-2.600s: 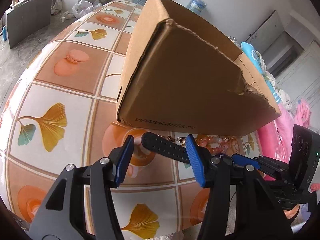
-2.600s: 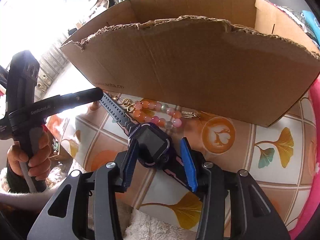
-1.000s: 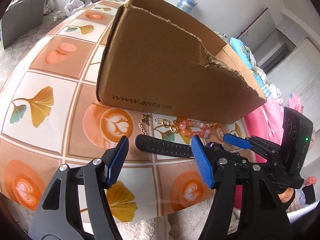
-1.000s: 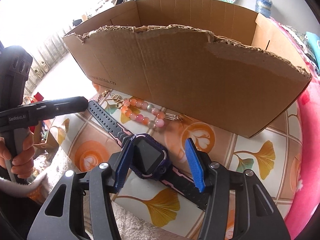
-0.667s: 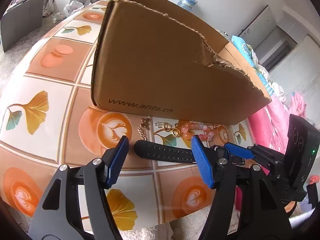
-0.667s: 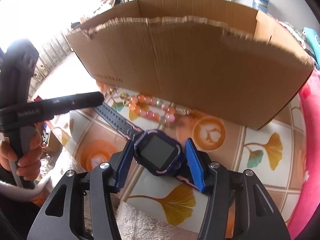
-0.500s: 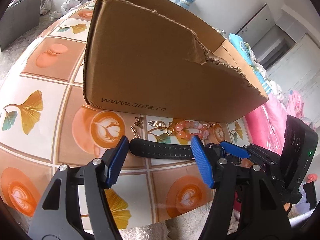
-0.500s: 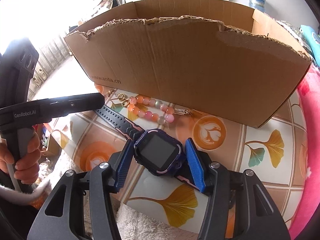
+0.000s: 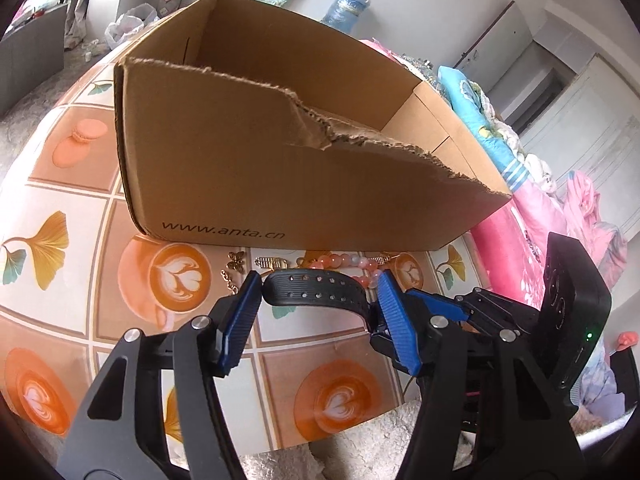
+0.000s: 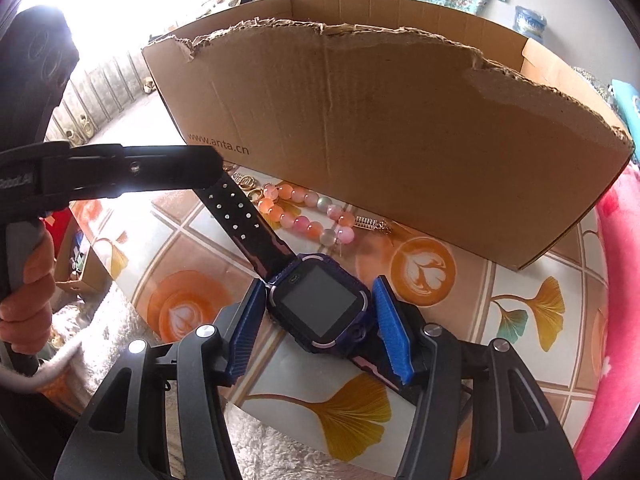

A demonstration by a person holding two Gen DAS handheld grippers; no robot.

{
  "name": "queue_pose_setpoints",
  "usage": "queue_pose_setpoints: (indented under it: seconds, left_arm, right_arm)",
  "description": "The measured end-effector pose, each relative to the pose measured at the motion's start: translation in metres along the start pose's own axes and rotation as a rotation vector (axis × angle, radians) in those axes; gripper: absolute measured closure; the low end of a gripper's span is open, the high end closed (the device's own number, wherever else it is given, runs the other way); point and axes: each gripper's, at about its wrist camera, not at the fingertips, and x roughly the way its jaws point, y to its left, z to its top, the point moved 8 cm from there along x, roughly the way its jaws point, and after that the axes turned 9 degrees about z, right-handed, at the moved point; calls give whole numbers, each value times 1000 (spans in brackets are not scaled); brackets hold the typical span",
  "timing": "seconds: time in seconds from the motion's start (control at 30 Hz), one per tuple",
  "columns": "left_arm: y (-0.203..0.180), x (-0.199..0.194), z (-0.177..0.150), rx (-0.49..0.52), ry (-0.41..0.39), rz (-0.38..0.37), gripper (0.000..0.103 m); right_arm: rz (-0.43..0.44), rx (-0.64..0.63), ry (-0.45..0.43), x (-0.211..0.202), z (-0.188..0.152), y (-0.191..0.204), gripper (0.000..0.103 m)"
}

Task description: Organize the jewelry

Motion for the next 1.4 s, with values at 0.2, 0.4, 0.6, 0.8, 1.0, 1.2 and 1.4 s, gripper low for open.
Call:
queue_pose_setpoints:
  seconds: [0.2,0.4,0.6,0.8,1.0,1.2,1.4]
  left_arm:
    - [-5,9,1,40,6,59,62]
    - [-7,14,-3,68,14,83,79]
    - [-4,7,-11,80,0,107,84]
    - [8,10,-25,62,20,141,84]
    - [13,10,-28,66,9,148,84]
    - [11,9,-30,115,-9,181,83]
    - [11,9,-30,137,-18,201,82]
  right_arm:
    - [-5,-23,2,0,-1,3,49]
    - [-6,-31,-1,0,-2,5,49]
    - [30,19,3,-1,-2,2,49]
    - [57,85,-17,-21,-5,-4,49]
    - [16,253,-82,-58,-13,-45,49]
    - [-39,414,-99,-81,-37,-84,49]
    - [-44,508,-88,-75,-52,-96,57]
